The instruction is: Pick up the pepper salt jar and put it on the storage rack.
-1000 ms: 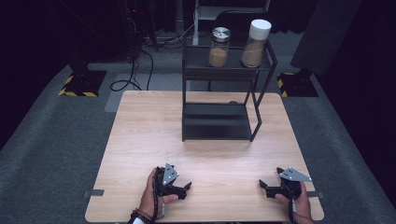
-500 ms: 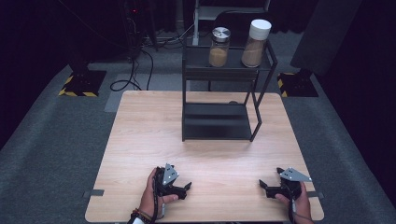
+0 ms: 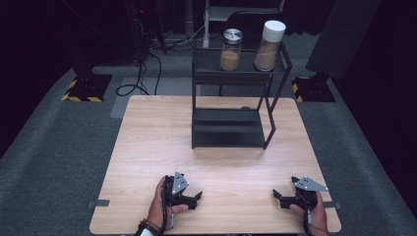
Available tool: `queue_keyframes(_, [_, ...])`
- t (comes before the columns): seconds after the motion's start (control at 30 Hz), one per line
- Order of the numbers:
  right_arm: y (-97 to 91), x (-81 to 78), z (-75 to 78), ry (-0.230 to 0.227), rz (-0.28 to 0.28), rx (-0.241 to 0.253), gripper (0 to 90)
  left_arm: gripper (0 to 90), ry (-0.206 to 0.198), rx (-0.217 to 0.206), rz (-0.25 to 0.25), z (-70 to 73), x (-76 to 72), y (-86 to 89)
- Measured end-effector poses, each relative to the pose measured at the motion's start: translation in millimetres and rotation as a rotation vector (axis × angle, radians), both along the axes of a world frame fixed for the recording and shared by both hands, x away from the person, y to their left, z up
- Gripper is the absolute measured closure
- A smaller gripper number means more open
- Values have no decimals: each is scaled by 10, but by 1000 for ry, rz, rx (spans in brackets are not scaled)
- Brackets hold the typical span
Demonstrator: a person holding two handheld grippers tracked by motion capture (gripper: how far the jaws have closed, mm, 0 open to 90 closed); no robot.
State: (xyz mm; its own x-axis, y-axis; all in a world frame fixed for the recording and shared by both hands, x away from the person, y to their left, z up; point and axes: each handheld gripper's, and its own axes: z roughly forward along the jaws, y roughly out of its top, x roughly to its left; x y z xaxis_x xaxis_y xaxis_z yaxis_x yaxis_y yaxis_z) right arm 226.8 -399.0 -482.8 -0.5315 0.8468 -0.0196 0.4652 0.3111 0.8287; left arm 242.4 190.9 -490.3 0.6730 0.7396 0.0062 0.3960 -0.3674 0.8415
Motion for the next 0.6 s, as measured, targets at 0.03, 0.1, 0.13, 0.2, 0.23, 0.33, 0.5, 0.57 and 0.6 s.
queue_keyframes(0.03, [0, 0, 0, 0, 0, 0, 24, 38, 0, 0, 0, 0, 0, 0])
queue_keyframes(0.1, [0, 0, 0, 0, 0, 0, 24, 38, 0, 0, 0, 0, 0, 0])
queue_keyframes(0.13, [0, 0, 0, 0, 0, 0, 24, 38, 0, 0, 0, 0, -1, 0])
queue_keyframes(0.2, [-1, -3, -1, 0, 0, 1, 23, 38, 0, 0, 0, 0, -2, 0])
queue_keyframes(0.23, [-4, -6, -1, 0, 2, 1, 23, 38, -1, 1, 1, 1, -5, 1])
queue_keyframes(0.33, [-7, -17, 0, 0, 2, 0, 22, 39, 0, -1, 5, -2, -21, 3])
queue_keyframes(0.5, [0, -23, 2, 1, -3, -2, 13, 38, -1, 1, 12, -1, -34, -4])
queue_keyframes(0.57, [13, -35, 0, -4, -6, -7, 7, 38, -1, 0, 14, -1, -41, -3])
queue_keyframes(0.6, [15, -32, 1, -3, -7, -7, 2, 38, -3, 3, 15, -1, -45, -3])
